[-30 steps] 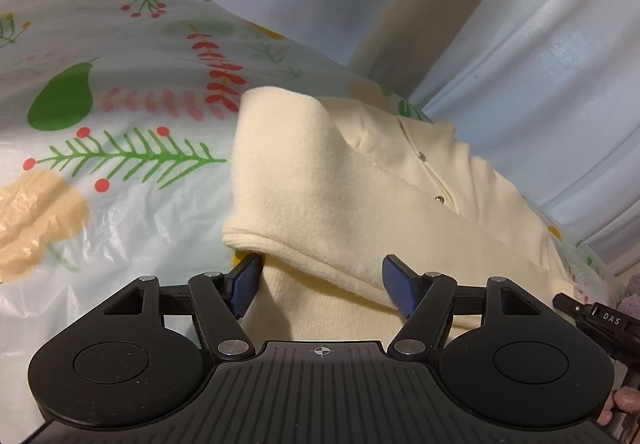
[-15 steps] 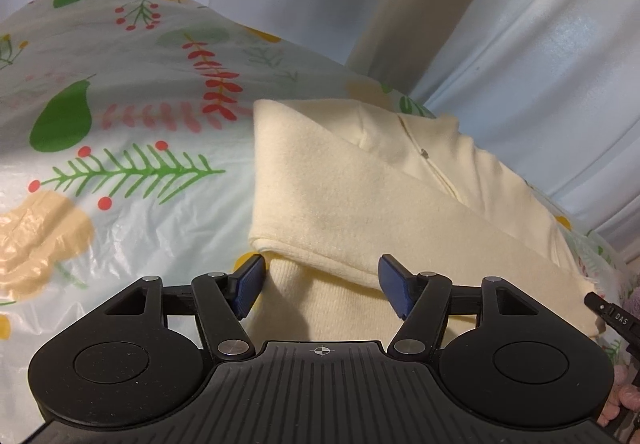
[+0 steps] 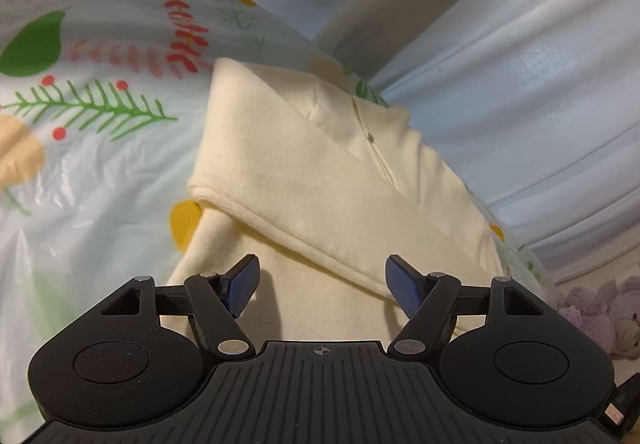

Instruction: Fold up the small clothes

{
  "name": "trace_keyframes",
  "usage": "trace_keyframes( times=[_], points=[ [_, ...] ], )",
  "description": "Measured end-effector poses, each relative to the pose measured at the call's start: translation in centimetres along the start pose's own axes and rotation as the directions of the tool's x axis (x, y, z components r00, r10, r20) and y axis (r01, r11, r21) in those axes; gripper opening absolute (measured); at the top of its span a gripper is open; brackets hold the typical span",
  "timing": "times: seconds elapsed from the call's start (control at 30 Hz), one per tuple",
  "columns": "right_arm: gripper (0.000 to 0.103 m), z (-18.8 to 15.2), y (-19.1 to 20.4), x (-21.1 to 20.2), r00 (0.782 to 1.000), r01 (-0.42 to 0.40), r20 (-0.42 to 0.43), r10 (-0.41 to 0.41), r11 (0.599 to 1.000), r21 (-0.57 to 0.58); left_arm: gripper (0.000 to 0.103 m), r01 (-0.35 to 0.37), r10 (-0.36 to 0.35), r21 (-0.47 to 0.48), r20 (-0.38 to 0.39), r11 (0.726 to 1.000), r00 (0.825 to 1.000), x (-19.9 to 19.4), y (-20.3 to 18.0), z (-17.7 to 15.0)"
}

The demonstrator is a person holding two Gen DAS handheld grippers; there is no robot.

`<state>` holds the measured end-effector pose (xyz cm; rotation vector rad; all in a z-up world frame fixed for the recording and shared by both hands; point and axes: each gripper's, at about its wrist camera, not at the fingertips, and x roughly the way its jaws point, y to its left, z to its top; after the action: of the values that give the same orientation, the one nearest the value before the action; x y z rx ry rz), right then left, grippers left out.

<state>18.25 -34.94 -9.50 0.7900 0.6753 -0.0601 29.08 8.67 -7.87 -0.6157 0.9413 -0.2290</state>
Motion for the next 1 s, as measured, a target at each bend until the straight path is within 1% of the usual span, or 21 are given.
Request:
trace_keyframes(
  times=[0.03, 0.07, 0.13, 0.17, 0.23, 0.33, 0.43, 0.47, 0.53, 0.63, 0.7, 0.73, 0.77, 0.8, 0.83, 0.93, 1.0],
  points=[
    [0.034, -0.3, -0.2, 0.6, 1.0, -0.019, -0.016, 0.02, 0.999, 0.031, 0.075, 0.006, -0.006, -0.007, -0.002, 1.0, 1.0, 0.5, 0.0, -0.1],
    [0.034, -0.5, -0.3, 1.2, 0.999, -0.017, -0.026, 0.019, 0.999, 0.044, 0.074, -0.011, 0.011, -0.012, -0.003, 1.0, 1.0, 1.3, -0.2, -0.2],
    [0.034, -0.7, 0.0, 2.1, 1.0, -0.006, -0.014, 0.007, 0.999, 0.037, 0.073, -0.035, 0.035, 0.017, 0.034, 0.999, 0.999, 1.8, -1.0, -0.2],
    [0.033, -0.7, 0.1, 2.4, 1.0, -0.001, -0.004, 0.002, 0.999, 0.037, 0.071, -0.062, 0.06, 0.031, 0.04, 0.998, 0.997, 2.2, -1.4, -0.1],
    [0.032, -0.7, 0.3, 3.0, 1.0, -0.002, -0.014, 0.003, 0.999, 0.051, 0.063, -0.102, 0.101, 0.04, 0.041, 0.994, 0.994, 2.8, -1.9, 0.2],
    [0.024, -1.1, 0.5, 3.2, 1.0, 0.006, -0.029, -0.005, 0.999, 0.042, 0.054, -0.144, 0.142, 0.055, 0.038, 0.988, 0.989, 3.1, -2.3, 0.5],
    [0.025, -1.4, 0.4, 2.3, 0.999, 0.01, -0.044, -0.007, 0.999, 0.049, 0.052, -0.158, 0.156, 0.055, 0.034, 0.986, 0.987, 3.0, -2.3, 0.5],
    [0.029, -1.6, 0.2, 1.9, 0.999, 0.002, -0.054, 0.002, 0.998, 0.063, 0.052, -0.153, 0.152, 0.049, 0.033, 0.987, 0.988, 3.0, -2.2, 0.4],
    [0.036, -1.9, 0.0, 1.9, 0.997, 0.014, -0.074, -0.008, 0.997, 0.073, 0.052, -0.149, 0.147, 0.045, 0.033, 0.988, 0.989, 3.0, -2.1, 0.4],
    [0.036, -1.8, -0.1, 2.4, 0.998, 0.014, -0.062, -0.009, 0.997, 0.072, 0.05, -0.148, 0.147, 0.049, 0.032, 0.988, 0.989, 3.1, -2.2, 0.5],
    [0.035, -1.5, 0.0, 2.9, 0.999, 0.014, -0.042, -0.011, 0.997, 0.074, 0.046, -0.153, 0.152, 0.054, 0.031, 0.987, 0.988, 3.2, -2.3, 0.6],
    [0.029, -1.4, 0.1, 3.2, 0.999, 0.018, -0.033, -0.016, 0.997, 0.071, 0.044, -0.154, 0.152, 0.057, 0.03, 0.986, 0.988, 3.3, -2.3, 0.6],
    [0.018, -1.2, 0.1, 3.5, 0.999, 0.024, -0.028, -0.022, 0.998, 0.064, 0.042, -0.156, 0.155, 0.06, 0.031, 0.986, 0.987, 3.3, -2.3, 0.7],
    [0.015, -1.1, 0.2, 3.9, 0.999, 0.033, -0.027, -0.031, 0.998, 0.052, 0.037, -0.159, 0.158, 0.059, 0.03, 0.985, 0.987, 3.3, -2.3, 0.8],
    [0.012, -1.1, 0.3, 4.1, 0.999, 0.038, -0.024, -0.037, 0.999, 0.038, 0.035, -0.159, 0.157, 0.057, 0.03, 0.986, 0.987, 3.4, -2.2, 0.8],
    [0.01, -0.8, 1.1, 4.6, 0.998, 0.071, 0.005, -0.07, 0.996, -0.055, 0.028, -0.152, 0.15, 0.051, 0.041, 0.987, 0.988, 3.6, -1.8, 1.1],
    [0.01, -0.6, 1.5, 4.9, 0.997, 0.082, 0.024, -0.08, 0.993, -0.091, 0.028, -0.145, 0.142, 0.051, 0.057, 0.988, 0.988, 3.8, -1.5, 1.2]
  ],
)
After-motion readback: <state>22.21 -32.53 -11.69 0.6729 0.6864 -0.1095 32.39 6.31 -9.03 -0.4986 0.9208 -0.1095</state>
